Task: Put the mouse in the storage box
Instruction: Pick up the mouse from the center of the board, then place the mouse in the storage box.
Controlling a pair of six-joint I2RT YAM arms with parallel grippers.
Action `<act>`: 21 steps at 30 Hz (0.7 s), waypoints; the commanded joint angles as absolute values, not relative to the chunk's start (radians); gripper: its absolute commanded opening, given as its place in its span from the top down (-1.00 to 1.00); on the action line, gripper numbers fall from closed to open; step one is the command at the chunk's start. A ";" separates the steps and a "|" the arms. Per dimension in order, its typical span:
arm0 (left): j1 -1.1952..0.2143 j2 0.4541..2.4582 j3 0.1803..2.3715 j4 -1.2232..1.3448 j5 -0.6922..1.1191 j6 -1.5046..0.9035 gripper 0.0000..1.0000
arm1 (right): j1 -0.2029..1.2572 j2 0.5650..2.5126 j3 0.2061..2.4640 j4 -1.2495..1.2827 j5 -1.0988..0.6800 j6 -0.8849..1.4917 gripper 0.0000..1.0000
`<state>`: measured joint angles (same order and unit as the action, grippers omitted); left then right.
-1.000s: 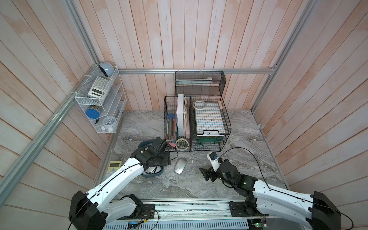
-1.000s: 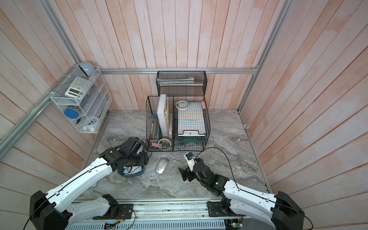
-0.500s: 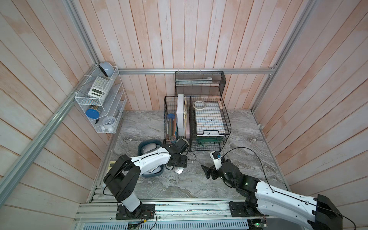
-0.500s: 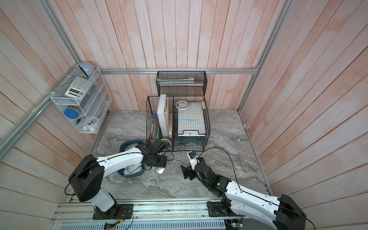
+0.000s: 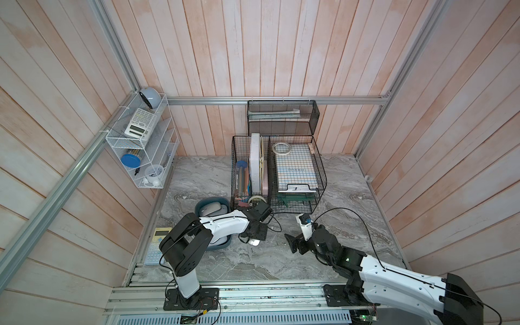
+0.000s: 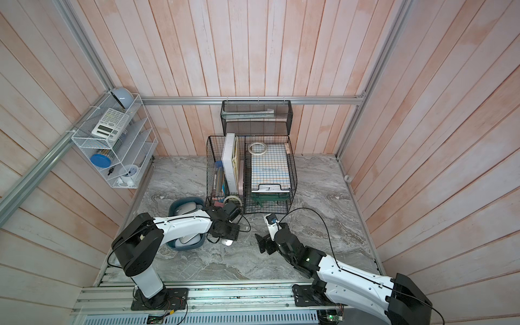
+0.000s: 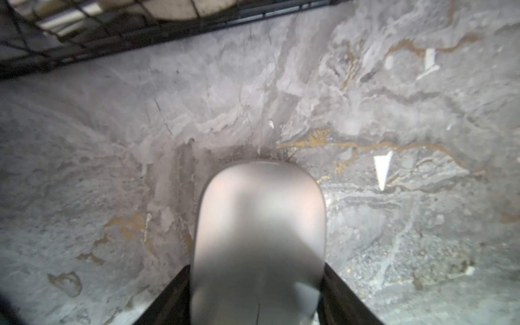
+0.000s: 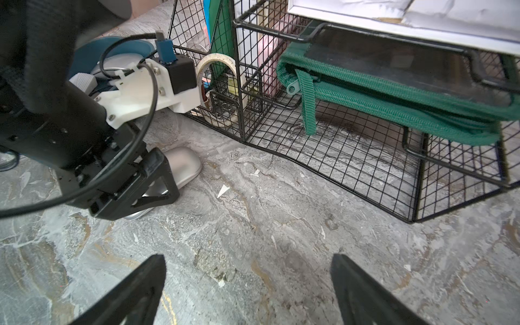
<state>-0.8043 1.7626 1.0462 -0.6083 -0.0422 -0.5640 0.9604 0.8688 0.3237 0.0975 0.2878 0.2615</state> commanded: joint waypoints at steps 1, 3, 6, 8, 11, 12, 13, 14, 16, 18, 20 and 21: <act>-0.808 1.807 1.041 -0.673 -0.100 -0.583 -0.21 | 0.956 0.874 0.314 0.111 0.294 0.271 -0.95; -0.808 1.791 1.045 -0.691 -0.115 -0.592 -0.10 | 0.956 0.875 0.313 0.111 0.294 0.273 -0.95; -0.812 1.725 1.045 -0.712 -0.143 -0.601 -0.08 | 0.956 0.875 0.313 0.111 0.294 0.270 -0.95; -0.813 1.662 1.056 -0.741 -0.161 -0.603 -0.08 | 0.956 0.874 0.312 0.111 0.295 0.272 -0.95; -0.810 1.545 1.077 -0.807 -0.219 -0.604 -0.08 | 0.956 0.877 0.311 0.113 0.295 0.273 -0.95; -0.805 1.497 1.083 -0.825 -0.240 -0.607 -0.08 | 0.956 0.879 0.310 0.113 0.294 0.273 -0.95; -0.798 1.453 1.084 -0.839 -0.255 -0.608 -0.08 | 0.956 0.879 0.310 0.115 0.294 0.273 -0.95; -0.779 1.402 1.083 -0.854 -0.268 -0.616 -0.08 | 0.956 0.882 0.310 0.117 0.293 0.273 -0.95; -0.729 1.311 1.068 -0.870 -0.277 -0.624 -0.09 | 0.956 0.887 0.308 0.122 0.293 0.272 -0.95; -0.656 1.233 1.035 -0.877 -0.265 -0.623 -0.09 | 0.956 0.891 0.311 0.123 0.291 0.271 -0.95; -0.571 1.190 0.998 -0.883 -0.244 -0.621 -0.08 | 0.956 0.895 0.314 0.125 0.290 0.270 -0.95; -0.521 1.178 0.980 -0.886 -0.225 -0.620 -0.09 | 0.956 0.896 0.312 0.126 0.289 0.270 -0.95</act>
